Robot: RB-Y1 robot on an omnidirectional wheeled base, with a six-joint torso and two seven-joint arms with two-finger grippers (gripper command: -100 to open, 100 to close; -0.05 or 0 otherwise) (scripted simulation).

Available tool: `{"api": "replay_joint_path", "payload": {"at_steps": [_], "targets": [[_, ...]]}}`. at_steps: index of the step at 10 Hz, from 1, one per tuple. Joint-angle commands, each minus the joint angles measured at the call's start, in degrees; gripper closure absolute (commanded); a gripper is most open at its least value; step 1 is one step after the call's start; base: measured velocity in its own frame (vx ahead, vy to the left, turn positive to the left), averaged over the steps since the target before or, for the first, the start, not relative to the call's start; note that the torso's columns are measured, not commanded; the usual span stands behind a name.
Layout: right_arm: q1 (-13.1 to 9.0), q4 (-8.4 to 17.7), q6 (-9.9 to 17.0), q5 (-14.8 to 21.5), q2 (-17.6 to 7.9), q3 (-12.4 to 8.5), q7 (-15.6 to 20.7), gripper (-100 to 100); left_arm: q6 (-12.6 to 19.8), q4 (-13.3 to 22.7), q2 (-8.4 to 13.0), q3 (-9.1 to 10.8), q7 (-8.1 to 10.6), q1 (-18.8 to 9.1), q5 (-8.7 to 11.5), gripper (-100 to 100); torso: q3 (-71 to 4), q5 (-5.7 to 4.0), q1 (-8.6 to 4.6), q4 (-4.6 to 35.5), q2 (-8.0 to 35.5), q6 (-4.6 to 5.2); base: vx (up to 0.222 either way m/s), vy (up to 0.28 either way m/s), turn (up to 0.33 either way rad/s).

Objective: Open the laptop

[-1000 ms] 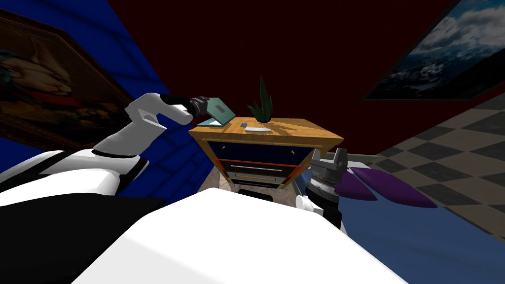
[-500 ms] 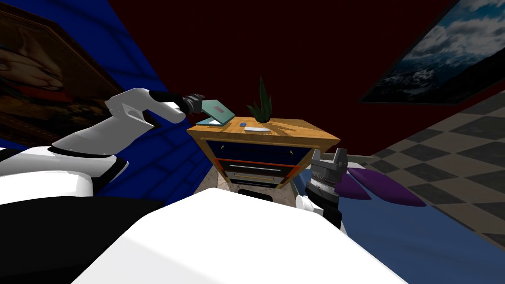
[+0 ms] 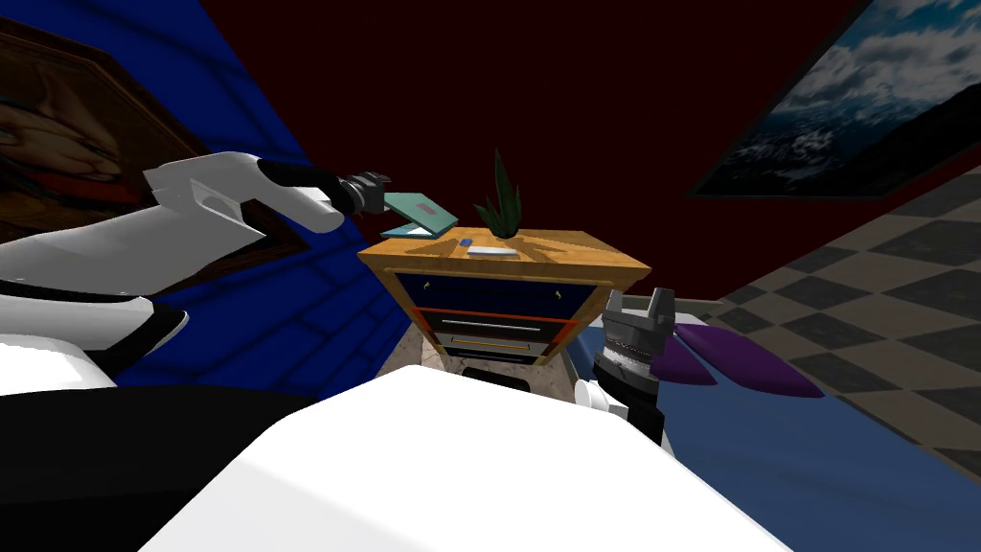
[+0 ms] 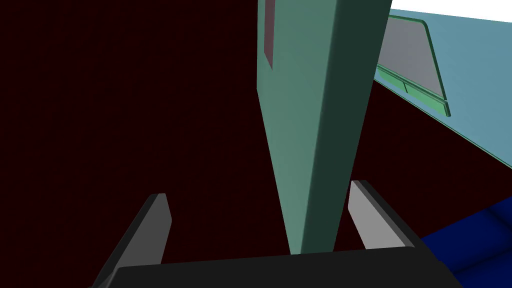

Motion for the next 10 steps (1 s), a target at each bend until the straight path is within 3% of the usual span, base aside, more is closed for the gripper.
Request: {"api": "replay_joint_path", "payload": {"at_steps": [1,2,4,5,7,8,10], "targets": [[0.00,0.00,0.00,0.00,0.01,0.01,0.00,0,-4.75,1.58,4.64,-0.10,2.94,3.85,4.74,-100,-0.02,-0.10,-0.23,-0.01,-0.01,0.02,-0.021,-0.098,0.012],[0.00,-0.01,0.00,0.00,0.01,0.00,0.00,0,-6.30,1.58,6.30,-0.10,2.94,3.85,5.91,-100,0.01,-0.09,-0.03,0.01,0.01,0.03,-0.015,-0.037,0.003],[0.00,0.00,0.00,0.00,-0.01,-0.01,0.00,0,-7.23,1.58,10.27,-0.10,2.94,3.85,5.91,-100,0.10,-0.04,0.36,0.11,0.09,-0.01,0.006,0.012,-0.008],[0.00,0.00,0.00,0.00,-0.01,-0.01,0.00,0,-9.94,4.03,12.02,1.57,5.77,6.26,8.93,-100,0.07,0.04,0.38,0.06,0.08,-0.02,0.013,-0.107,-0.037],[0.00,0.00,0.00,0.00,0.01,0.01,0.00,0,-13.19,4.03,15.99,1.57,7.17,10.40,12.88,-100,-0.02,-0.12,-0.30,-0.01,-0.02,0.03,-0.002,-0.125,0.010],[0.00,-0.01,0.00,0.00,0.01,0.00,0.00,0,-14.95,4.03,17.95,1.57,7.17,10.58,13.34,-100,0.01,-0.10,-0.05,0.00,0.02,0.05,-0.019,-0.024,0.002],[0.00,0.00,0.00,0.00,-0.01,-0.01,0.00,0,-15.74,4.03,19.47,1.57,7.17,10.58,13.34,-100,0.05,0.03,0.40,0.05,0.05,0.03,-0.006,0.011,-0.011]]}}
